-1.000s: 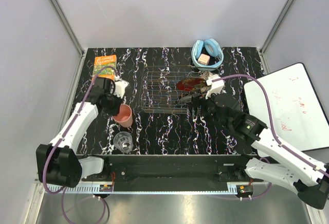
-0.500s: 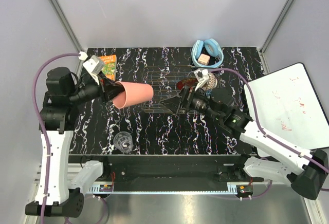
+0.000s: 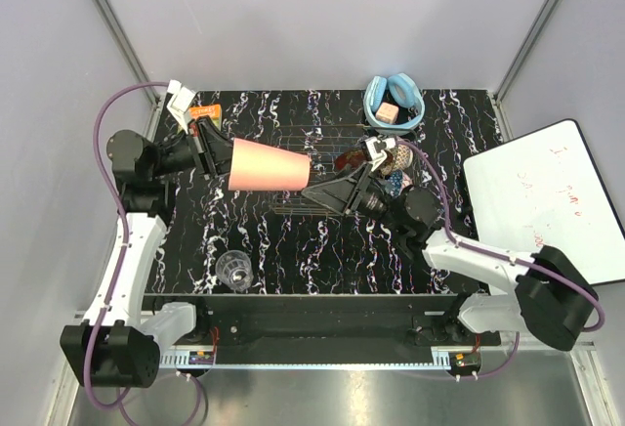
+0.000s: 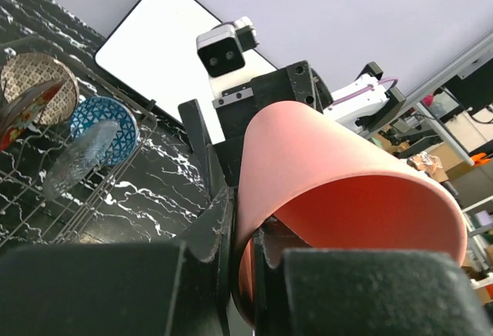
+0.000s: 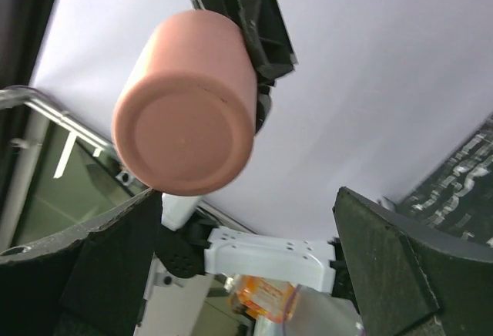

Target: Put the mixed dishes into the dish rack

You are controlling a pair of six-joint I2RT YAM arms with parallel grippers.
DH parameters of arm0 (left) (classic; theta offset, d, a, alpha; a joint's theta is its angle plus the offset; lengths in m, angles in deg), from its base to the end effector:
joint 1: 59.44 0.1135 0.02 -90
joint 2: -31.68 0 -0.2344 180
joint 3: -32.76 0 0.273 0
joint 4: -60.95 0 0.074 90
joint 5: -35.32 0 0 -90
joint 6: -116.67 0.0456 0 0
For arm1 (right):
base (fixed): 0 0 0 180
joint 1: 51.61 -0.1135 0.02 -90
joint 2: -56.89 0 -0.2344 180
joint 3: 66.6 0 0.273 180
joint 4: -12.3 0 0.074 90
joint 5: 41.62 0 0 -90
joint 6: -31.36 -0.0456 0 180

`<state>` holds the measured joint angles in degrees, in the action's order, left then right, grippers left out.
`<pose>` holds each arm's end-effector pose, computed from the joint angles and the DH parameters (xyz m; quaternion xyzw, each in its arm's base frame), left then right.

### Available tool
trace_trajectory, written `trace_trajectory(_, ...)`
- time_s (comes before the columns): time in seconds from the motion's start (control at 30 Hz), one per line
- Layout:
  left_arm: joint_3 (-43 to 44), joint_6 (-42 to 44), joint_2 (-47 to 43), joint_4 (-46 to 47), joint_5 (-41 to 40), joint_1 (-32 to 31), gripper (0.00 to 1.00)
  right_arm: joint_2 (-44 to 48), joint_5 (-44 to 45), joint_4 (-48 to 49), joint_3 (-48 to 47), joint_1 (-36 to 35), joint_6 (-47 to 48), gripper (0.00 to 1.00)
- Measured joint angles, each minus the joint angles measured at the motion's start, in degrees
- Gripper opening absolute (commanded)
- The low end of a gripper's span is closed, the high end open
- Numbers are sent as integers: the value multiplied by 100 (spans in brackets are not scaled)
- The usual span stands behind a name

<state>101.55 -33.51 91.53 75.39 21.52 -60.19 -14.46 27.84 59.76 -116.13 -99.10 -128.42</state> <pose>0.2493 -0.0476 0.3923 0.2336 0.6309 -0.6255 0.3951 0.1934 0.2347 0.2846 -0.0468 0.5433 0.7605 0.3524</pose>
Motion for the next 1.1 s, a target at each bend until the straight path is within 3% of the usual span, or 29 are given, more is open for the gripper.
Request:
trace_trajectory(0.27, 133, 1327, -181, -1526, 13, 0, 0, -450, -20, 1119, 0, 4, -407, 100)
trace_trajectory(0.8, 315, 2715, -201, -3045, -87, 2, 0, -953, -295, 1023, -636, 26, -343, 99)
trace_trajectory(0.9, 315, 2785, -201, -3106, -129, 2, 0, -1049, -328, 979, -758, 31, -319, 90)
trace_trajectory(0.97, 315, 2824, -201, -3139, -144, 2, 0, -1130, -376, 890, -861, 31, -306, 76)
trace_trajectory(1.1, 315, 2870, -201, -3174, -160, 7, 0, -1266, -466, 728, -984, 46, -310, 58)
